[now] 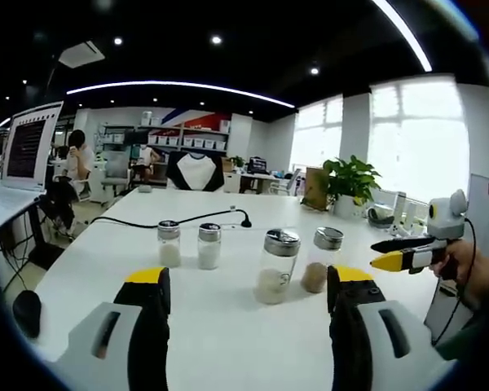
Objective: Rotate the seasoning bottle until the label or dispensing opening points toward the visible target arrow and the bottle remains upright within the marked orientation range
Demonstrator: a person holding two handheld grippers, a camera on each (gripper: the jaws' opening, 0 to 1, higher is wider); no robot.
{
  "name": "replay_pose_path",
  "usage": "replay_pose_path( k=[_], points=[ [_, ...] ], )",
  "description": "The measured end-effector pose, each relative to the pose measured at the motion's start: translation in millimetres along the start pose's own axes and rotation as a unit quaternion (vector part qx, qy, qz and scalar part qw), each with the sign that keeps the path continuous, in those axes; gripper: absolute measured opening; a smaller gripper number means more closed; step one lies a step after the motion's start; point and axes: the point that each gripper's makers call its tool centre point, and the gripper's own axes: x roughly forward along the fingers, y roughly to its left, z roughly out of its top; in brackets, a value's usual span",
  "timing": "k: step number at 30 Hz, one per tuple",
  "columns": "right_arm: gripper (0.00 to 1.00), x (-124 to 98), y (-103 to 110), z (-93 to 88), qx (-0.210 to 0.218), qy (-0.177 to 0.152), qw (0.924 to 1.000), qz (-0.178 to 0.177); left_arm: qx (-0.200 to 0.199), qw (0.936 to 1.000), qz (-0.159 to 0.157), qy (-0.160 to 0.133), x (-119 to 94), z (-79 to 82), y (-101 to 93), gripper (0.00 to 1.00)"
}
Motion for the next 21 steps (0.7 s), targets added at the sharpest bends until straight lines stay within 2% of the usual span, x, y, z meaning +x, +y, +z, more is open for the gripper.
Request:
replay_pose_path(
  k=[14, 21],
  points=[
    [0.66, 1, 2, 5.8, -0.013, 0.008, 0.9999, -0.007, 0.006, 1.0000, 0.003, 0.005, 7, -3.1, 6.3, 0.83],
    [0.65, 0, 6, 7.5, -0.019, 0.007, 0.9998, 0.000, 0.001, 1.0000, 0.001, 0.001, 19, 3.9, 15.6, 0.82]
  ],
)
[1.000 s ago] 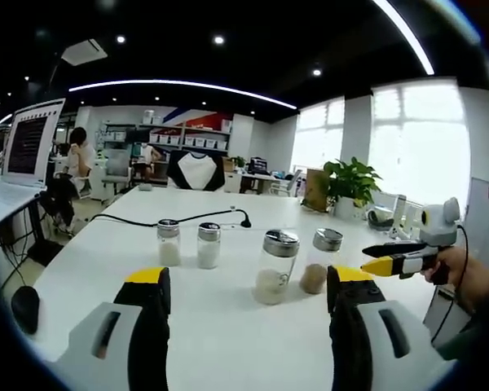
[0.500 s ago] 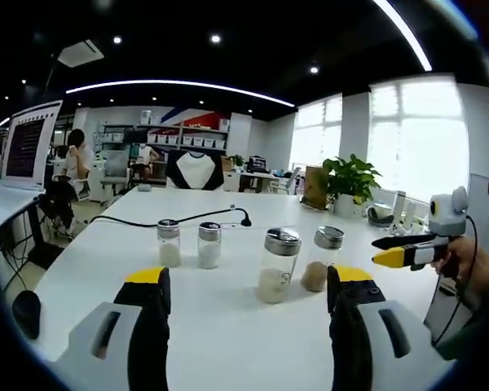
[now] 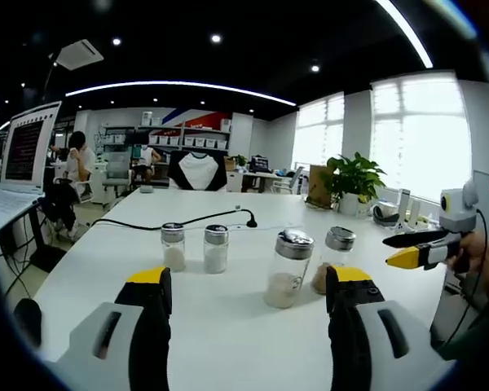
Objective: Rotate the seasoning bottle until the label or dispensing opening points toward the visible target arrow and the bottle remains upright within the marked orientation range
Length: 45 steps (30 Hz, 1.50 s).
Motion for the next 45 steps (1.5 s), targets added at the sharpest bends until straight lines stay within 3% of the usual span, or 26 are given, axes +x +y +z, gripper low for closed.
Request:
replay_pose_path(
  k=[7, 16, 21, 27, 39, 45],
  points=[
    [0.65, -1, 1, -1.1, 0.001, 0.003, 1.0000, 0.002, 0.010, 0.9999, -0.002, -0.009, 20, 13.7, 6.0, 0.80],
    [0.65, -4, 0, 0.3, 0.003, -0.001, 1.0000, 0.000, 0.010, 0.9999, -0.007, 0.000, 52, 10.9, 14.3, 0.75],
    [0.65, -5, -1, -1.8, 0.007, 0.003, 1.0000, -0.002, 0.011, 0.9997, -0.016, 0.017, 75, 3.4, 16.1, 0.74],
    [0.65, -8, -2, -3.4, 0.011, 0.003, 0.9999, -0.006, 0.013, 0.9992, 0.002, 0.037, 100, -10.1, 27.4, 0.72],
    [0.64, -12, -6, -2.1, 0.012, 0.003, 0.9999, -0.010, 0.012, 0.9972, 0.003, 0.074, 148, -31.2, 37.7, 0.69],
    [0.64, -17, -8, -1.0, 0.012, 0.000, 0.9998, -0.015, 0.021, 0.9955, 0.002, 0.092, 169, -41.7, 44.9, 0.63]
  ],
)
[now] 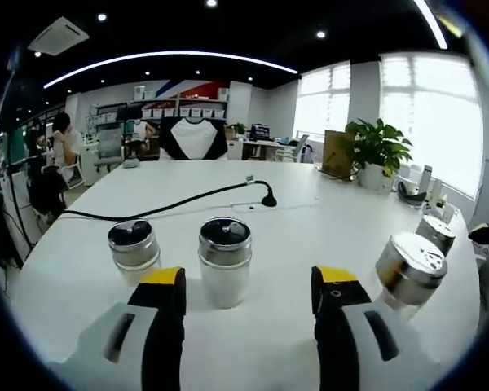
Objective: Rotate the seasoning bottle until the label or dispensing opening points toward the visible target arrow and the bottle remains upright within the marked orientation range
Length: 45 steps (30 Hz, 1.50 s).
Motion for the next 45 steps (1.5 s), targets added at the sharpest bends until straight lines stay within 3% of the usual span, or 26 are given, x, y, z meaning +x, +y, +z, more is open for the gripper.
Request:
replay_pose_path(
  k=[3, 8, 14, 18, 19, 20, 21, 22, 24, 25, 26, 45],
  points=[
    [0.64, -2, -2, -1.1, 0.001, 0.001, 1.0000, -0.003, 0.004, 0.9999, 0.002, 0.011, 9, -2.7, 3.3, 0.62],
    [0.64, -7, -3, 1.0, 0.002, -0.006, 1.0000, -0.002, -0.021, 0.9995, 0.010, 0.022, 22, -8.6, 11.0, 0.61],
    [0.63, -8, -4, 0.4, 0.004, -0.005, 1.0000, -0.004, 0.008, 0.9997, 0.018, 0.015, 30, -9.4, 11.3, 0.56],
    [0.63, -9, -4, -1.2, 0.007, -0.003, 1.0000, -0.005, -0.003, 0.9994, 0.026, 0.023, 37, -13.9, 13.8, 0.55],
    [0.63, -9, -4, -1.4, 0.007, -0.003, 1.0000, -0.005, 0.003, 0.9993, 0.031, 0.020, 37, -14.1, 15.2, 0.53],
    [0.63, -10, -4, -1.6, 0.007, -0.003, 1.0000, -0.005, 0.042, 0.9984, 0.039, -0.002, 40, -6.8, 18.6, 0.50],
    [0.63, -10, -4, -1.9, 0.006, -0.003, 1.0000, -0.005, 0.053, 0.9975, 0.047, 0.000, 41, -6.9, 20.4, 0.47],
    [0.63, -10, -4, -2.5, 0.007, -0.002, 1.0000, -0.005, 0.047, 0.9979, 0.044, 0.010, 43, -9.8, 17.7, 0.46],
    [0.63, -10, -4, -2.8, 0.009, -0.001, 1.0000, -0.005, 0.031, 0.9987, 0.039, 0.003, 45, -7.8, 16.3, 0.45],
    [0.63, -11, -5, -3.0, 0.009, -0.001, 0.9999, -0.006, 0.023, 0.9982, 0.056, -0.001, 44, -6.6, 21.5, 0.38],
    [0.63, -11, -5, -3.2, 0.008, -0.001, 0.9999, -0.007, 0.031, 0.9982, 0.049, 0.015, 43, -12.9, 20.7, 0.38],
    [0.61, -15, -13, -2.9, 0.027, -0.007, 0.9995, -0.017, 0.035, 0.9976, 0.061, -0.001, 49, -11.0, 24.3, 0.37]
  ],
)
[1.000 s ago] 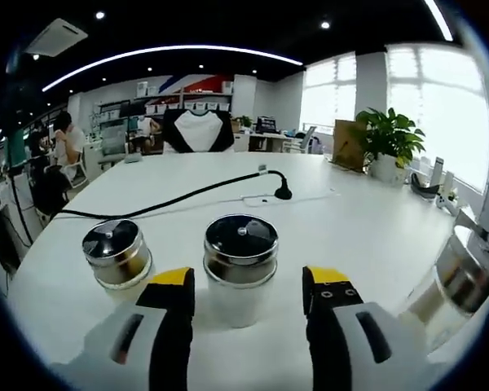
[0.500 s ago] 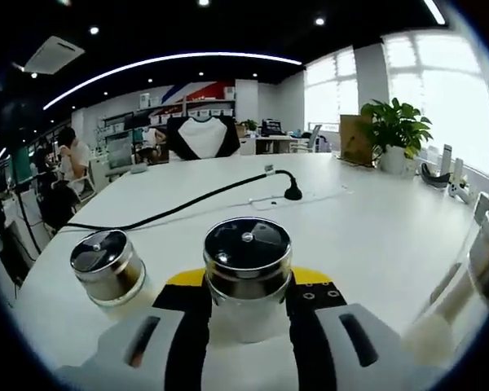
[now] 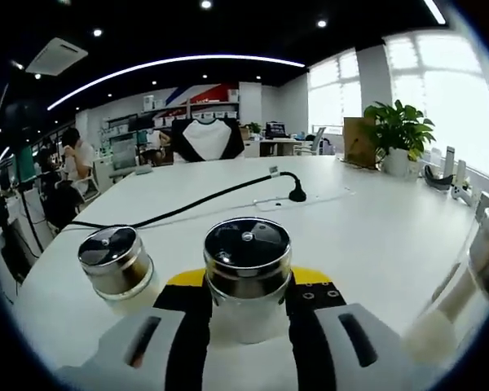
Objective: Rotate the seasoning bottle until the label or dispensing opening points toward the visible target arrow and the bottle remains upright within the marked orientation range
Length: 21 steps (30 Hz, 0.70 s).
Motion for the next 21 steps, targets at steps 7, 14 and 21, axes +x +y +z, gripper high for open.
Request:
replay_pose_path(
  k=[7, 14, 21],
  points=[
    [0.60, 1, -1, -1.2, 0.002, 0.003, 1.0000, -0.003, -0.001, 1.0000, -0.003, -0.001, -7, -0.3, 0.5, 0.37],
    [0.62, 3, 1, -1.2, 0.002, 0.006, 1.0000, 0.002, 0.000, 1.0000, -0.006, 0.002, -21, -3.7, 1.2, 0.37],
    [0.62, 5, 2, -0.9, 0.001, 0.007, 0.9999, 0.007, 0.001, 0.9999, -0.013, 0.006, -39, -8.5, -2.4, 0.37]
  ],
)
